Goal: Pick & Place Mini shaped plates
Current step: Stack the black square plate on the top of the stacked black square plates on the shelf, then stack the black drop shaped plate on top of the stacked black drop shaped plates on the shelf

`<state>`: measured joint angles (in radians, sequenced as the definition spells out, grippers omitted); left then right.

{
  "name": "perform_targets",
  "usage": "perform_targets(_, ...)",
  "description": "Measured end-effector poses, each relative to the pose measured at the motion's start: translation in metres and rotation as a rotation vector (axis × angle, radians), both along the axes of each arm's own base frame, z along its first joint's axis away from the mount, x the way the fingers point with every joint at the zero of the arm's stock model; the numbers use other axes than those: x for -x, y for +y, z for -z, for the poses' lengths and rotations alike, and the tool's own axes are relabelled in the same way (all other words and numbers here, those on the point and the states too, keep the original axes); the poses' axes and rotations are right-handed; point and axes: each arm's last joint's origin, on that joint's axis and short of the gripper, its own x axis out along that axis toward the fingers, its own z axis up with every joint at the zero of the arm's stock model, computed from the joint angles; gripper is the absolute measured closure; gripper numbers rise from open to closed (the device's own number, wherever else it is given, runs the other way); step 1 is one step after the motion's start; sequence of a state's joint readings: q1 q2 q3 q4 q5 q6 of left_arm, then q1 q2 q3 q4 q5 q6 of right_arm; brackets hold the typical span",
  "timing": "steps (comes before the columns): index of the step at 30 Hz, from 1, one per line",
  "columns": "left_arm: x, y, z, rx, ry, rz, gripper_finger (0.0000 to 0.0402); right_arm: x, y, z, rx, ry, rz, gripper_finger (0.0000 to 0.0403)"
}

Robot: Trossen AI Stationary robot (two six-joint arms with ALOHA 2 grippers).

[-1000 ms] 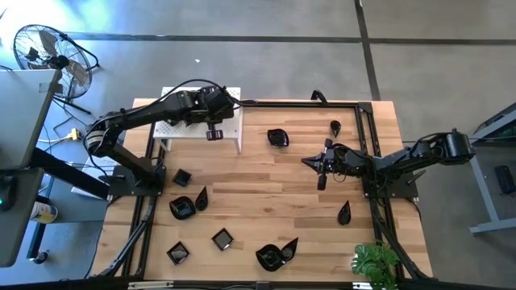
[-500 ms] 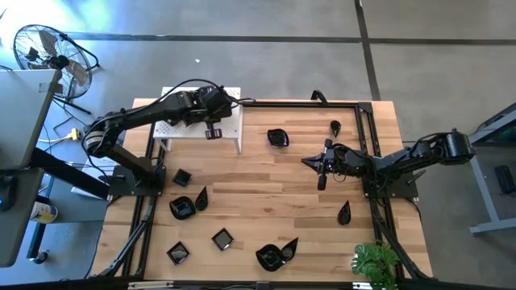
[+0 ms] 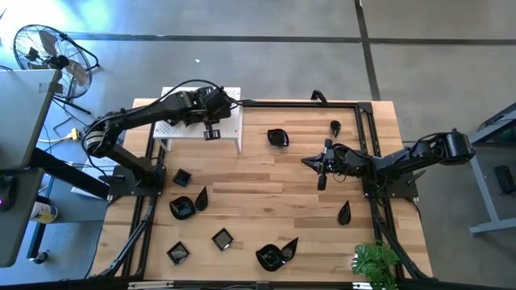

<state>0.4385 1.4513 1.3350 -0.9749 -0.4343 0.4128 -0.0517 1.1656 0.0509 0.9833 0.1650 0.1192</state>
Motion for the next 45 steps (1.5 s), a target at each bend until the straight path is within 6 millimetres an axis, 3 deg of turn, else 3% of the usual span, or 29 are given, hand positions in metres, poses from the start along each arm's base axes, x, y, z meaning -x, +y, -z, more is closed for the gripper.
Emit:
perform_targets(11,0.0,-0.001,-0.002,0.004,0.0,0.002,0.0286,0.0,0.0,0.0,0.004,0.001,-0.001,0.0403)
perform_targets(19,-0.005,-0.007,-0.026,0.003,-0.072,0.028,0.0271,0.0,0.0,0.0,0.005,0.001,-0.001,0.0403)
perform_targets(23,0.003,0.004,-0.024,0.043,-0.08,-0.05,0.0291,0.0,0.0,0.0,0.005,0.001,-0.001,0.0402)
perform_targets(30,0.014,0.024,-0.024,0.123,-0.148,-0.115,0.039,0.0,0.0,0.001,-0.001,0.006,0.0,0.0403)
perform_targets(33,0.016,0.024,-0.027,0.124,-0.209,-0.167,0.0391,0.0,0.0,0.0,-0.001,0.0,0.0,0.0402)
perform_targets(38,0.045,0.002,-0.037,0.039,-0.368,-0.21,0.0398,0.0,0.0,0.0,0.003,-0.001,0.0,0.0402)
perform_targets(45,0.069,-0.048,-0.009,0.076,-0.611,-0.132,0.04,0.0,0.0,0.0,0.0,-0.002,-0.001,0.0403)
